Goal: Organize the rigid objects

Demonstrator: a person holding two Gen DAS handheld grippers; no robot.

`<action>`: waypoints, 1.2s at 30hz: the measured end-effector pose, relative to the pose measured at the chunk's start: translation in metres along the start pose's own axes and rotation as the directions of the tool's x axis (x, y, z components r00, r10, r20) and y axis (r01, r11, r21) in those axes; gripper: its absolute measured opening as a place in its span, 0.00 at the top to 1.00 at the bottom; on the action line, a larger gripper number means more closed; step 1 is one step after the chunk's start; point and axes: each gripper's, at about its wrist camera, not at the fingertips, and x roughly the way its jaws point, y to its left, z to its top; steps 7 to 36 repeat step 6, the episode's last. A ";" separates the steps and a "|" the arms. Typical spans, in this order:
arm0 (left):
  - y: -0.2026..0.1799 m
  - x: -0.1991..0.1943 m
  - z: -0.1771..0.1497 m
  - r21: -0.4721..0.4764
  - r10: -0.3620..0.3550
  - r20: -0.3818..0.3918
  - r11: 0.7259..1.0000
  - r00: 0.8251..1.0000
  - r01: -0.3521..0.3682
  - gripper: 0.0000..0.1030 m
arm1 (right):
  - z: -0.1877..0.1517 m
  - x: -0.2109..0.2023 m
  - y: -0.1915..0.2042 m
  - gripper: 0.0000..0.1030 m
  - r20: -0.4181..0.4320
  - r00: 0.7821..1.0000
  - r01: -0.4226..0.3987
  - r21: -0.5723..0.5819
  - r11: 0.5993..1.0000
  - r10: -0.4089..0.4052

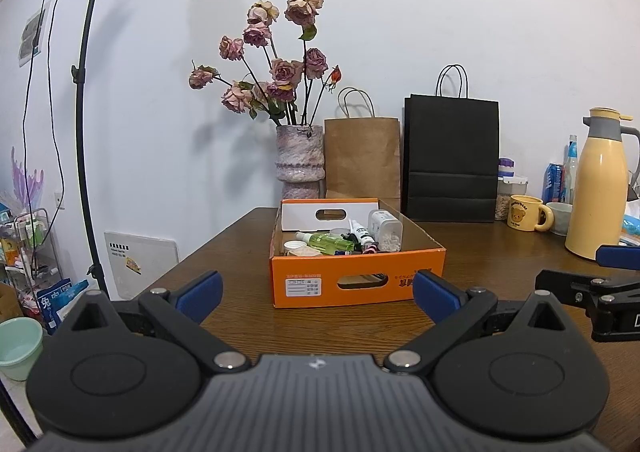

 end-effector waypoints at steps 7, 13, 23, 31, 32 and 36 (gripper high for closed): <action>0.000 0.000 0.000 0.000 -0.003 0.000 1.000 1.000 0.003 0.00 | -0.003 0.000 0.000 0.00 -0.002 1.000 0.000 0.001 1.000 0.000; 0.000 0.000 0.000 0.000 -0.003 0.000 1.000 1.000 0.003 0.00 | -0.003 0.000 0.000 0.00 -0.002 1.000 0.000 0.001 1.000 0.000; 0.000 0.000 0.000 0.000 -0.003 0.000 1.000 1.000 0.003 0.00 | -0.003 0.000 0.000 0.00 -0.002 1.000 0.000 0.001 1.000 0.000; 0.000 0.000 0.000 0.000 -0.003 0.000 1.000 1.000 0.003 0.00 | -0.003 0.000 0.000 0.00 -0.002 1.000 0.000 0.001 1.000 0.000; 0.000 0.000 0.000 0.000 -0.003 0.000 1.000 1.000 0.003 0.00 | -0.003 0.000 0.000 0.00 -0.002 1.000 0.000 0.001 1.000 0.000; 0.000 0.000 0.000 0.000 -0.003 0.000 1.000 1.000 0.003 0.00 | -0.003 0.000 0.000 0.00 -0.002 1.000 0.000 0.001 1.000 0.000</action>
